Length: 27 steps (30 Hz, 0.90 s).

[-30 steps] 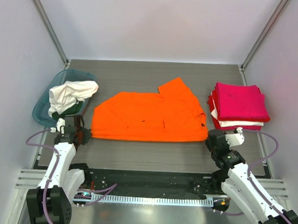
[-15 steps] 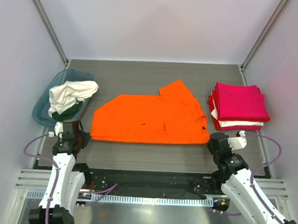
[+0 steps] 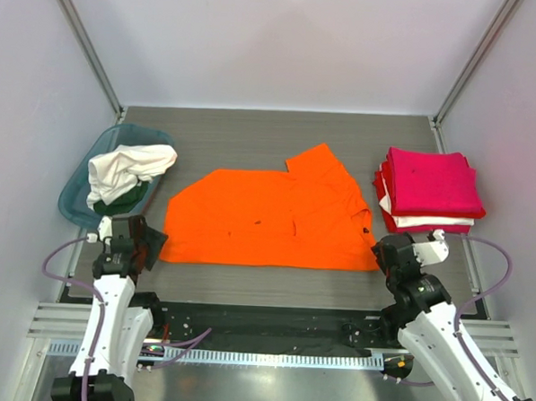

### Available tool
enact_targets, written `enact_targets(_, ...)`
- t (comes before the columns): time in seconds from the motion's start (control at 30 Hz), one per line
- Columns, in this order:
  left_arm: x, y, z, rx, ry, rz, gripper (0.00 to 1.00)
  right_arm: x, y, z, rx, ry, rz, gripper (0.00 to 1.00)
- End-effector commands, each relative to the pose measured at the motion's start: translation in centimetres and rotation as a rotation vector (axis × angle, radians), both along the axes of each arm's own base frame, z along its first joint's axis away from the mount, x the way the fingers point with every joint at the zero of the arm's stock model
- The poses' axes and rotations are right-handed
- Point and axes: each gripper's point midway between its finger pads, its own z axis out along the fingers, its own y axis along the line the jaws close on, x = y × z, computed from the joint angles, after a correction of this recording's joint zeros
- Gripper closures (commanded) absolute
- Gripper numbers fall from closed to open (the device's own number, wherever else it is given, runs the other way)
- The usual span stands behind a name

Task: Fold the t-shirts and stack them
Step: Fold the tshirt

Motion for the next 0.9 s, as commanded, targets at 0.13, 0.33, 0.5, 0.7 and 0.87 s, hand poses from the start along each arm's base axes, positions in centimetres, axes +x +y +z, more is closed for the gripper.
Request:
enact_targets(0.13,3.2,0.6,7.8,0.104,-0.094,-0.118,0.34,5.6,3.7,8.0,-0.092,-0.106,0.257,0.50)
enact_targets(0.33,7.3,0.0,11.2,0.149,-0.147,-0.276,0.30,10.6,11.5,8.5,-0.042,-0.074,0.531,0.55)
enact_targets(0.5,10.5,-1.1,10.6,0.136,-0.204,-0.356,0.29,13.1,20.3,9.6,-0.128,-0.057,0.721,0.55)
enact_targets(0.7,14.0,-3.5,9.1,0.212,-0.197,-0.421,0.27,16.4,28.1,7.4,-0.153,0.008,0.885,0.62)
enact_targets(0.87,15.9,-4.8,7.6,0.257,-0.132,-0.460,0.27,17.9,31.4,3.9,-0.159,0.080,0.983,0.64)
